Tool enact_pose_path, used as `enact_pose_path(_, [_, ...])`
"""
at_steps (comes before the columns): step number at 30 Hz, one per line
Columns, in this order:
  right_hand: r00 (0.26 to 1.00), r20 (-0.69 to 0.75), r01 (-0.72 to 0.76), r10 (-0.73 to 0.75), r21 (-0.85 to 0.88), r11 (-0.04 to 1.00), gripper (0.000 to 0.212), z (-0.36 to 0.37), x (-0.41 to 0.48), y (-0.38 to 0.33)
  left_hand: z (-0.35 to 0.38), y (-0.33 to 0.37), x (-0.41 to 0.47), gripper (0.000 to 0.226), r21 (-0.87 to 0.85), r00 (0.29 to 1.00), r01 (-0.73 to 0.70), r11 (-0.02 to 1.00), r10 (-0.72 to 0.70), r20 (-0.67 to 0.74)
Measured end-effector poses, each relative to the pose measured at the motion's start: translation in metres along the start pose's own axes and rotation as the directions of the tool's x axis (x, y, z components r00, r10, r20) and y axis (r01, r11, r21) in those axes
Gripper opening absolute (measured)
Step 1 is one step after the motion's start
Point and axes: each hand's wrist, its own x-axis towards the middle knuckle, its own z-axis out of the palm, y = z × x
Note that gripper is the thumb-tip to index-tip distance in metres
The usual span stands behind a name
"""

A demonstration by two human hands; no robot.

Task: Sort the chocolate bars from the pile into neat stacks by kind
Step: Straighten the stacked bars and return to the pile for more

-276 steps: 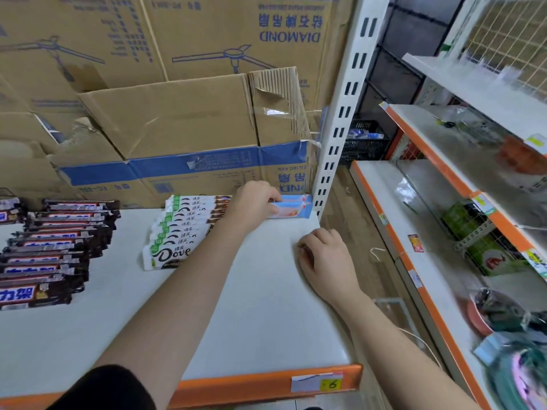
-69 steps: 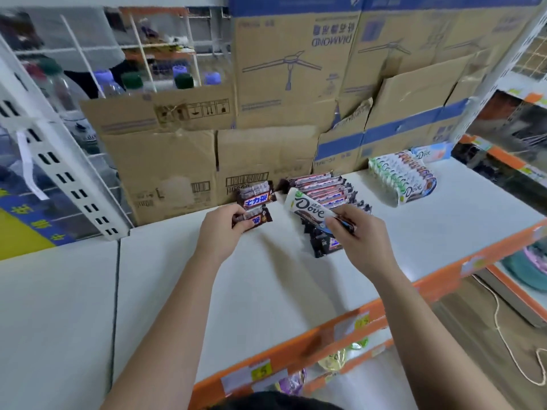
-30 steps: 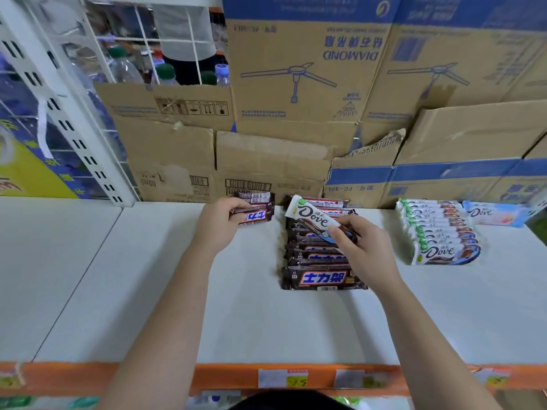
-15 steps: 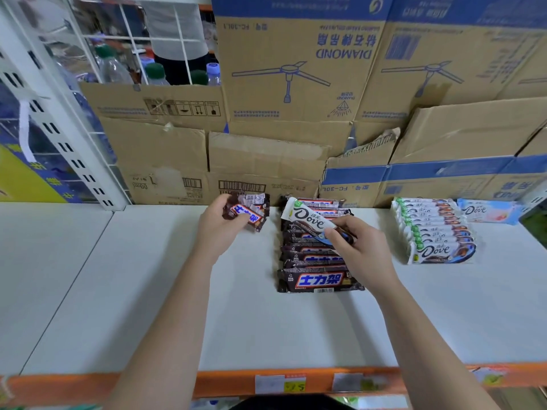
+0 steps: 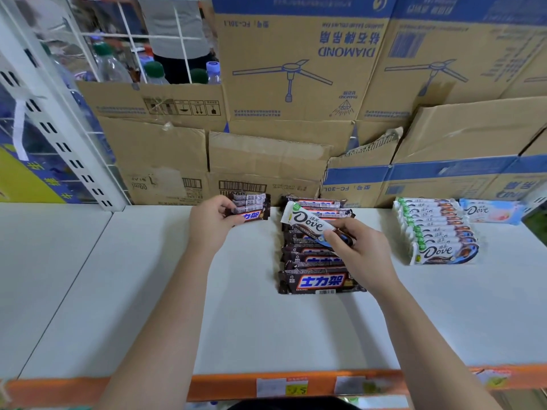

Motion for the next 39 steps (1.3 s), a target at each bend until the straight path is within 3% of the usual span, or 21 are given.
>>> enact_pose_path(3, [1.0, 0.002, -0.005, 0.005, 0.009, 1.0, 0.011, 0.0, 0.001, 0.003, 0.004, -0.003, 0.002, 0.027, 0.026, 1.0, -0.029, 0.999, 0.029, -0.01])
enact_pose_path(11, [1.0, -0.017, -0.003, 0.003, 0.034, 0.999, 0.003, -0.004, 0.001, 0.005, 0.008, 0.002, 0.006, 0.033, 0.359, 0.994, -0.032, 0.933, 0.066, -0.082])
enact_pose_path(16, [1.0, -0.028, -0.001, 0.002, 0.051, 0.999, 0.005, -0.014, -0.003, 0.013, 0.012, 0.011, -0.003, 0.031, 0.464, 0.973, -0.134, 0.875, 0.205, -0.104])
enact_pose_path(24, [0.999, -0.054, 0.008, -0.005, 0.06, 0.998, 0.01, -0.053, -0.008, 0.052, 0.054, 0.062, -0.039, 0.016, 0.483, 0.898, -0.366, 0.795, 0.438, -0.041])
enact_pose_path(31, [0.999, 0.037, 0.005, -0.009, 0.112, 0.994, 0.004, -0.129, -0.012, 0.117, 0.132, 0.123, -0.086, 0.021, 0.526, 0.883, -0.405, 0.748, 0.47, 0.012])
enact_pose_path(39, [0.986, 0.166, 0.007, -0.022, 0.093, 0.996, 0.02, -0.196, -0.019, 0.18, 0.208, 0.151, -0.154, 0.026, 0.497, 0.883, -0.424, 0.757, 0.467, 0.043])
